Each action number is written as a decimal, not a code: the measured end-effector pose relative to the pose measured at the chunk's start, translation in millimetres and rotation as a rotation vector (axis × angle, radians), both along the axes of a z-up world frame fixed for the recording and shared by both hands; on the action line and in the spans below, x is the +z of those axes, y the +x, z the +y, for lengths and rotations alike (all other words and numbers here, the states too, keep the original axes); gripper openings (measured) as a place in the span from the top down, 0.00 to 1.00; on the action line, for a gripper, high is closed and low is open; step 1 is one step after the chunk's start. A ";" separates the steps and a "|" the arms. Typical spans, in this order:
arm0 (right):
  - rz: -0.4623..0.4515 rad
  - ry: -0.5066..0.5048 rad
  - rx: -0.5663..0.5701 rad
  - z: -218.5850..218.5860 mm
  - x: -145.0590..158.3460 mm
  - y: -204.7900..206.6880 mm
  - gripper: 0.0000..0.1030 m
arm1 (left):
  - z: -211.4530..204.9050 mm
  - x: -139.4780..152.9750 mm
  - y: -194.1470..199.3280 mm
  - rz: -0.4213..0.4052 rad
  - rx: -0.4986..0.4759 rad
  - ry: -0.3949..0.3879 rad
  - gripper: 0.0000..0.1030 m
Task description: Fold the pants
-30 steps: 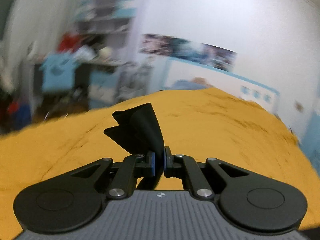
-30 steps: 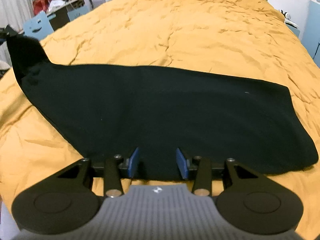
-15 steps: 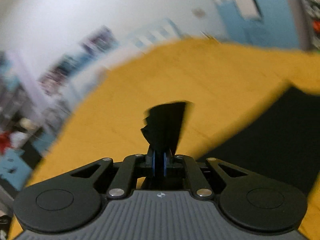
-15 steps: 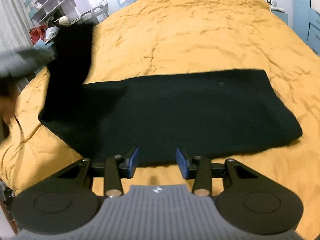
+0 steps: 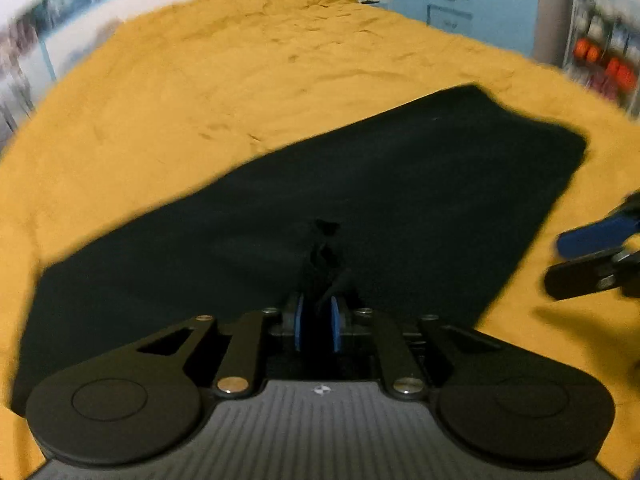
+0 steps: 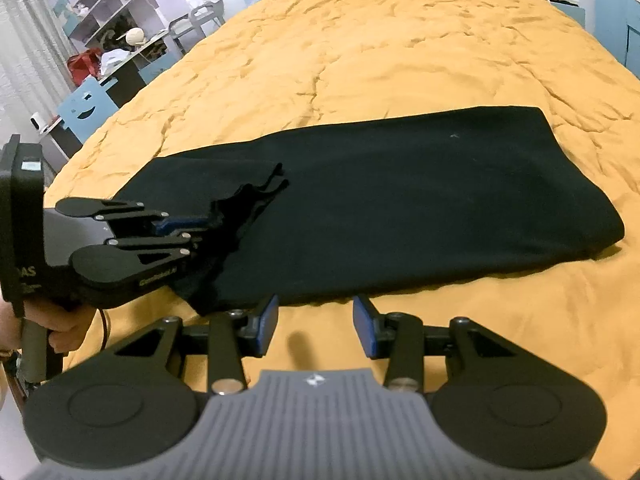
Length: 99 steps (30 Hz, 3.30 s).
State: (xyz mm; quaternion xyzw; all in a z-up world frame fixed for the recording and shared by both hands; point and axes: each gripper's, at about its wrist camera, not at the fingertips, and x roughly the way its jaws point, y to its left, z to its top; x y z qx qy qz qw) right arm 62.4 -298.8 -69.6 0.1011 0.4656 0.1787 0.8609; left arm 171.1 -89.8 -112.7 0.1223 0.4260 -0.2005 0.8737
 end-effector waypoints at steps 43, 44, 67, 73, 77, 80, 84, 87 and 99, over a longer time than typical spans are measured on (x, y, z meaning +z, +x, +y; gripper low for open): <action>-0.003 0.031 0.044 21.6 -10.6 35.1 0.63 | 27.7 1.7 3.1 0.171 -0.041 -0.098 0.94; -0.004 0.028 0.043 21.1 -10.2 35.1 0.63 | 28.6 -2.8 4.4 0.185 -0.025 -0.119 0.90; 0.016 0.096 0.001 16.9 -10.5 46.7 0.62 | -17.1 -9.1 3.0 0.030 0.001 0.097 0.93; 0.039 0.158 -0.004 25.7 -11.8 58.5 0.53 | -2.5 8.3 13.9 0.084 -0.028 0.009 0.94; 0.046 0.164 -0.013 29.3 -14.1 63.2 0.50 | 8.1 5.1 22.1 0.149 -0.028 -0.060 0.94; 0.066 0.181 -0.032 28.9 -17.9 66.7 0.43 | 14.2 -5.5 25.6 0.209 -0.014 -0.106 0.89; 0.099 0.228 -0.068 26.8 -23.7 72.8 0.40 | 21.7 -5.7 23.5 0.250 -0.016 -0.194 0.71; 0.114 0.261 -0.082 25.6 -25.6 76.4 0.39 | 30.8 0.9 22.1 0.260 -0.014 -0.240 0.71; 0.273 0.481 -0.173 23.6 -58.6 104.1 0.38 | 75.2 15.7 28.8 0.123 0.228 -0.208 0.71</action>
